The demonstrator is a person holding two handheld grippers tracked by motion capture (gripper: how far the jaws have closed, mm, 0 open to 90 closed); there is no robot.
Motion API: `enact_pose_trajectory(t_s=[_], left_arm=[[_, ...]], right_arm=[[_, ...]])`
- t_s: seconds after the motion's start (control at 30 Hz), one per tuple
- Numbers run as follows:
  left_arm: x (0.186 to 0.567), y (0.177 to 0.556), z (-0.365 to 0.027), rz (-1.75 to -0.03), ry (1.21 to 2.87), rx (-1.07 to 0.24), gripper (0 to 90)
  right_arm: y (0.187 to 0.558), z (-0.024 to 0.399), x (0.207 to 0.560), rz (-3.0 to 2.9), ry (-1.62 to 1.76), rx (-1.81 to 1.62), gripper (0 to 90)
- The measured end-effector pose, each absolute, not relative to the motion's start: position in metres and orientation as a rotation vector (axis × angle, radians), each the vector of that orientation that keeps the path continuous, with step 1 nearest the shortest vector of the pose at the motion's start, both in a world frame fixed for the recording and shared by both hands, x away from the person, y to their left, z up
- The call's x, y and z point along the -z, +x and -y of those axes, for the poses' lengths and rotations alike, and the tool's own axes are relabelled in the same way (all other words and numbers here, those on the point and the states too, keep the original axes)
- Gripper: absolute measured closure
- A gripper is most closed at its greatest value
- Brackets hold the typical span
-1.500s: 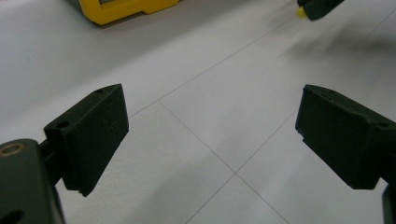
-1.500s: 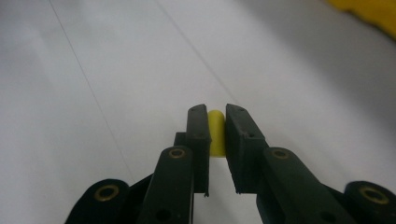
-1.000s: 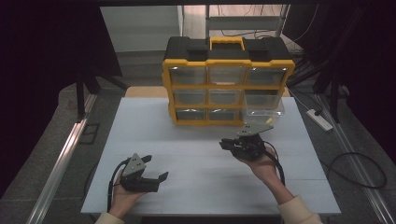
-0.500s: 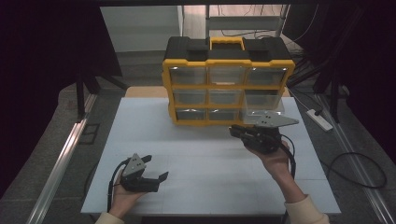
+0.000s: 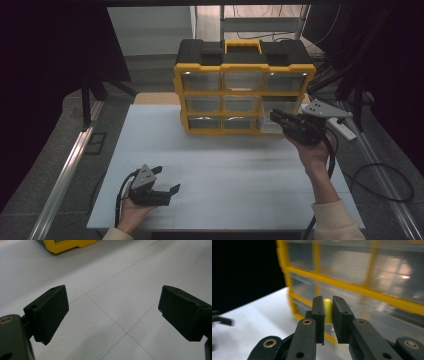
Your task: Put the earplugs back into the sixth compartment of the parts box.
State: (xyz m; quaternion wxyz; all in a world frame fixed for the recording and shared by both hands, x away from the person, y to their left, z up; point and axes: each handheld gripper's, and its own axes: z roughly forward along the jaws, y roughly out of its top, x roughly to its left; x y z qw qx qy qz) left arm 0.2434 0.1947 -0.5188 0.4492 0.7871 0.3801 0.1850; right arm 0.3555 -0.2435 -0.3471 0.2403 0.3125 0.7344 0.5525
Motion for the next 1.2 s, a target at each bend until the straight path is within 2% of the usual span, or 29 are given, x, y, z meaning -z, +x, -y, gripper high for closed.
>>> enact_pose_trajectory(t_s=[0.47,0.5,0.6,0.73,0.87,1.07,1.2], left_arm=[[0.519,0.244,-0.195,-0.942,1.946,-0.452,9.4],[0.519,0.244,-0.195,-0.942,1.947,-0.453,9.4],[0.519,0.244,-0.195,-0.941,1.946,-0.453,9.4],[0.519,0.244,-0.195,-0.940,1.947,-0.452,9.4],[0.519,0.243,-0.194,-0.941,1.944,-0.451,9.4],[0.520,0.244,-0.194,-0.940,1.948,-0.452,9.4],[0.520,0.244,-0.193,-0.938,1.950,-0.451,9.4]], right_arm=[[0.405,0.254,0.358,-2.029,0.991,-1.320,78.7],[0.407,0.255,0.359,-2.029,1.001,-1.304,76.4],[0.409,0.255,0.362,-1.983,1.050,-1.249,48.4],[0.403,0.257,0.361,-1.970,1.043,-1.288,34.9],[0.387,0.256,0.359,-1.994,0.961,-1.319,27.9],[0.358,0.258,0.365,-2.006,0.905,-1.395,25.0],[0.336,0.263,0.381,-2.017,0.907,-1.449,24.4]])
